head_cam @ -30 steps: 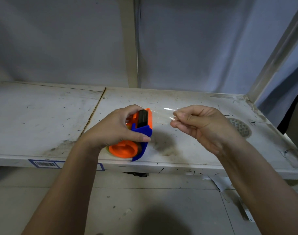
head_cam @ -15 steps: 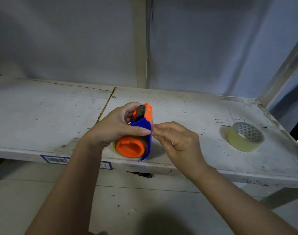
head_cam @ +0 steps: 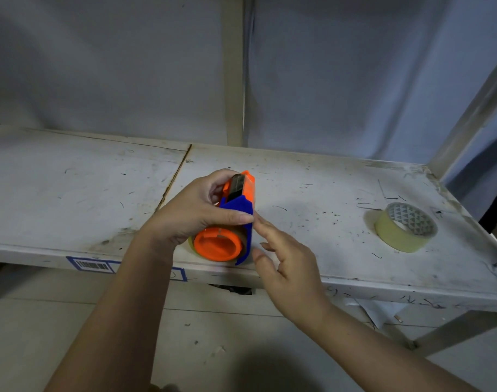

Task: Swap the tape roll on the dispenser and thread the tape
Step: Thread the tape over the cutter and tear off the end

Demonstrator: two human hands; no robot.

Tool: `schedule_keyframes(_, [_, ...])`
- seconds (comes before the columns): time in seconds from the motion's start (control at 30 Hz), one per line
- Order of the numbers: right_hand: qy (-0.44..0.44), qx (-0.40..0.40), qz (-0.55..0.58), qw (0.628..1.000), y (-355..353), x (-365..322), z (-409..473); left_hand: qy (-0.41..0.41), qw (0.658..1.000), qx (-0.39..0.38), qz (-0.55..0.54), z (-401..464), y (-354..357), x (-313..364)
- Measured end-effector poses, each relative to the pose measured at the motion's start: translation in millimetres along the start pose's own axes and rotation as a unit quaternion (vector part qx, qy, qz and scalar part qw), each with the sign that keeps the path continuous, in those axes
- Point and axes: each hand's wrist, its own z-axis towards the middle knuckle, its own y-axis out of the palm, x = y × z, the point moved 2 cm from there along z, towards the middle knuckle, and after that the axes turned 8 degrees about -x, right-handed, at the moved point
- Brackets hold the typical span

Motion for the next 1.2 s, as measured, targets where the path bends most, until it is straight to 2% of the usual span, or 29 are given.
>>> schedule_keyframes(0.1, [0.011, -0.074, -0.089, 0.993, -5.6, -2.4, 1.2, -0.007, 1.0, 0.018, -0.016, -2.6, -3.9, -1.4])
schedule_keyframes(0.2, [0.008, -0.087, -0.166, 0.982, -17.5, -3.3, 10.8, -0.007, 0.999, 0.028, -0.02, -2.6, -3.7, -0.4])
schedule_keyframes(0.23, [0.033, -0.08, -0.152, 0.985, -21.5, -2.3, 15.1, -0.006, 0.999, 0.028, -0.027, -2.2, -2.7, -0.1])
schedule_keyframes(0.3, [0.098, -0.083, -0.053, 0.99, -26.2, 2.1, 24.3, -0.001, 0.998, 0.029, -0.047, -1.1, -0.8, 0.6])
schedule_keyframes(0.43, [0.164, -0.173, 0.145, 0.96, -24.4, 12.0, 37.7, 0.016, 0.987, 0.057, -0.149, 0.0, -4.1, -2.7])
schedule_keyframes(0.5, [0.153, -0.162, 0.173, 0.959, -23.1, 17.6, 39.4, 0.02, 0.975, 0.067, -0.212, 1.5, -4.1, -5.1])
schedule_keyframes(0.6, [0.146, -0.116, 0.164, 0.969, -21.0, 22.9, 37.9, -0.014, 0.967, 0.103, -0.234, 6.4, -0.9, -9.1])
schedule_keyframes(0.73, [0.191, -0.061, 0.177, 0.964, -21.7, 29.1, 35.8, -0.1, 0.974, 0.159, -0.124, 14.2, 6.5, -9.1])
schedule_keyframes(0.87, [0.274, -0.005, 0.197, 0.942, -33.4, 34.6, 46.1, -0.172, 0.958, 0.228, 0.021, 16.5, 15.2, -15.8])
schedule_keyframes(1.1, [0.385, -0.001, 0.272, 0.882, -30.4, 54.9, 66.5, -0.175, 0.944, 0.253, 0.122, 21.3, 34.0, -33.8])
schedule_keyframes(1.2, [0.391, -0.008, 0.28, 0.876, -26.3, 60.3, 71.2, -0.164, 0.939, 0.258, 0.161, 25.0, 37.8, -36.7])
